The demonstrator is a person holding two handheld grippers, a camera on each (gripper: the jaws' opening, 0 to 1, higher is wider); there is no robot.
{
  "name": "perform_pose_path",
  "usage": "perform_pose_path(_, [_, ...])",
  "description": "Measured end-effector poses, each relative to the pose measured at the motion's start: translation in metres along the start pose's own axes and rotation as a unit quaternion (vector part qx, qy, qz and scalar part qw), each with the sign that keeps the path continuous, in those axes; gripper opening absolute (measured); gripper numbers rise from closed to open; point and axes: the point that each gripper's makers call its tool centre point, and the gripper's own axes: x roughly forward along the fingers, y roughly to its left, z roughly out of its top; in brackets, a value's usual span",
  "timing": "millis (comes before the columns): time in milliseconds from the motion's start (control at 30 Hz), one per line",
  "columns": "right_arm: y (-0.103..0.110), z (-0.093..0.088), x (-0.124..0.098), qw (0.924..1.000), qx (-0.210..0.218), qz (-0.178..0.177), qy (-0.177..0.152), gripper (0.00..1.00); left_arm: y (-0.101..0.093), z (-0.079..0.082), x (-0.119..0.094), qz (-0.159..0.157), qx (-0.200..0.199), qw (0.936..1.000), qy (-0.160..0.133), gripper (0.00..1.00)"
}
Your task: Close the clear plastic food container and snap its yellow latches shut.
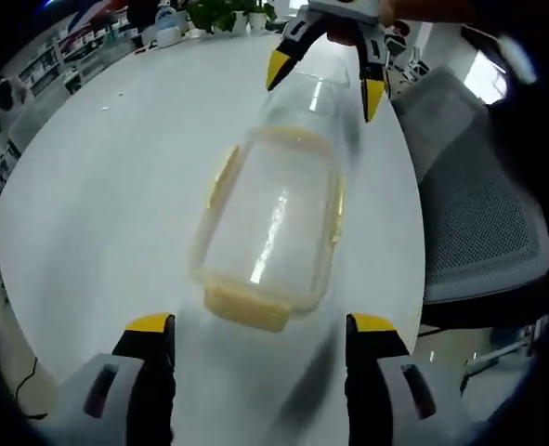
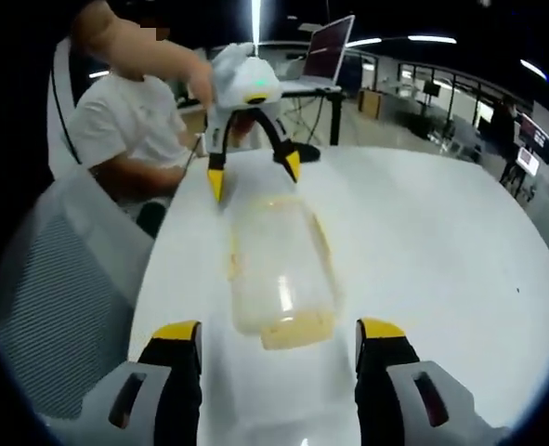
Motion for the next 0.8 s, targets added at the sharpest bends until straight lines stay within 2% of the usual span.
perform_pose_path(233, [0.000,-0.005,0.004,0.9999,-0.006,0.004,0.011,0.66,-0.002,-0.001,0.002,-0.002,0.012,0.9999,0.008,0.74])
perform_pose_path(567, [-0.002,-0.007,0.013,0.9995,-0.023,0.011,0.021,0.62,-0.003,-0.002,0.010,-0.002,0.051,0.9981,0.033,0.73])
perform_pose_path(800, [-0.002,-0.013,0.020,0.9987,-0.033,0.013,0.037,0.59,-0.003,-0.001,0.012,-0.004,0.060,0.9975,0.037,0.73])
